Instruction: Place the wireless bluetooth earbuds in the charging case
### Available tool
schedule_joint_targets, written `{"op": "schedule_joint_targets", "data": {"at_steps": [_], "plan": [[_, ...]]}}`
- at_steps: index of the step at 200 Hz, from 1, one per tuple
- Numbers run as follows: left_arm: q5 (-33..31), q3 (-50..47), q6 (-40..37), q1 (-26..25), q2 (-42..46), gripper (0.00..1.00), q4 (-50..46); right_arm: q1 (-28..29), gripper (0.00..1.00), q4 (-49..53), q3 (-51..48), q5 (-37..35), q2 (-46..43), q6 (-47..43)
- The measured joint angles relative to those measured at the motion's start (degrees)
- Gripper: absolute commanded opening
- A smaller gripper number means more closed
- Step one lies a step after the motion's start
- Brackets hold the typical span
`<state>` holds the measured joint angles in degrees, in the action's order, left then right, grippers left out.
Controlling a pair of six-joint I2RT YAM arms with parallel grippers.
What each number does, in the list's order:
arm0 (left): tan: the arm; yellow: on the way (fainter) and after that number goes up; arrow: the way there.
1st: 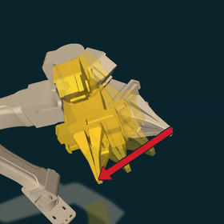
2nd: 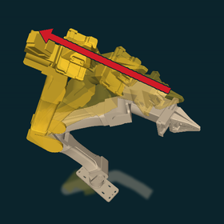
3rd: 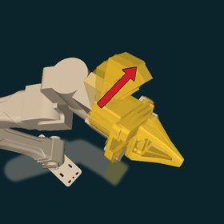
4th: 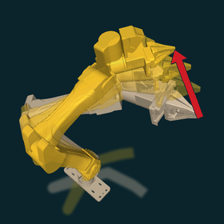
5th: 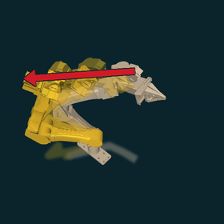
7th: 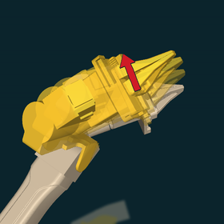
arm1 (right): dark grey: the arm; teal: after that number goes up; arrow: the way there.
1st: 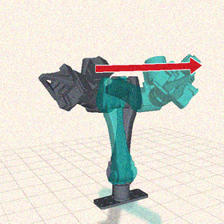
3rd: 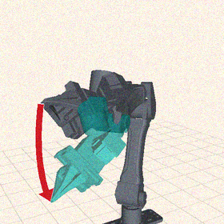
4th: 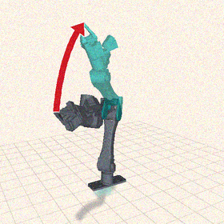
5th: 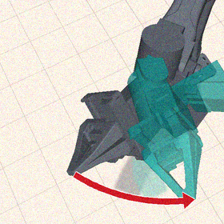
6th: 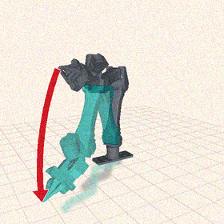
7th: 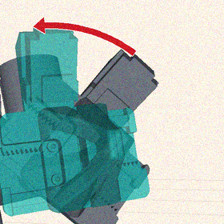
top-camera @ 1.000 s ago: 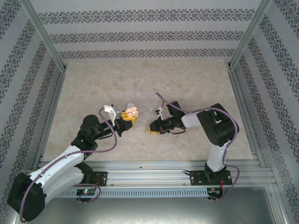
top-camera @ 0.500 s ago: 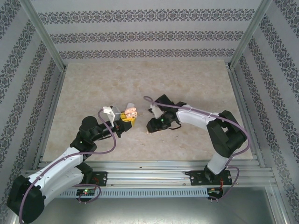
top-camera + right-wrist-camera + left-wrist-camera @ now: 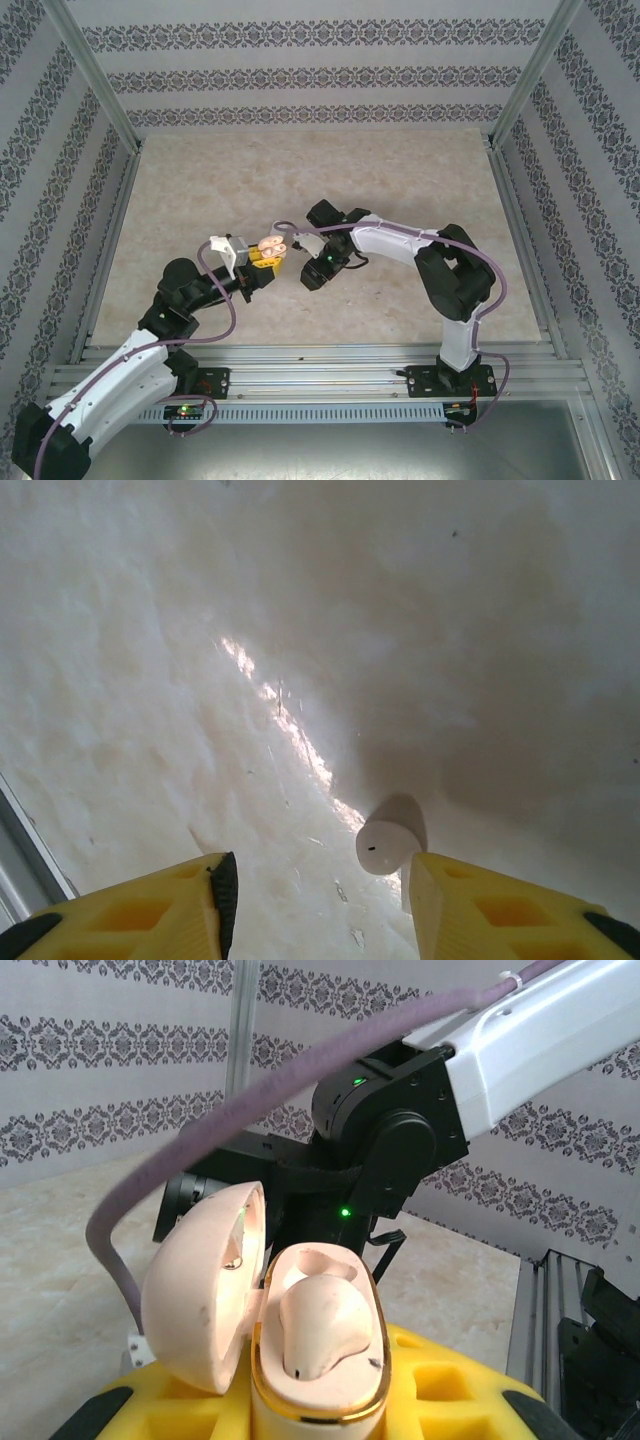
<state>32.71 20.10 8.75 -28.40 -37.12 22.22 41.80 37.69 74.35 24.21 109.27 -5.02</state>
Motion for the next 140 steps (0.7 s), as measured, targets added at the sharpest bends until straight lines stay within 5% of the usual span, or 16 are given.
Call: {"op": "schedule_joint_targets", "data": {"at_steps": [140], "plan": [[-0.22,-0.72,0.0,0.0,0.04,0.12,-1.95,3.13,0.47,2.62,3.15,-8.37,3.54,-4.07]]}}
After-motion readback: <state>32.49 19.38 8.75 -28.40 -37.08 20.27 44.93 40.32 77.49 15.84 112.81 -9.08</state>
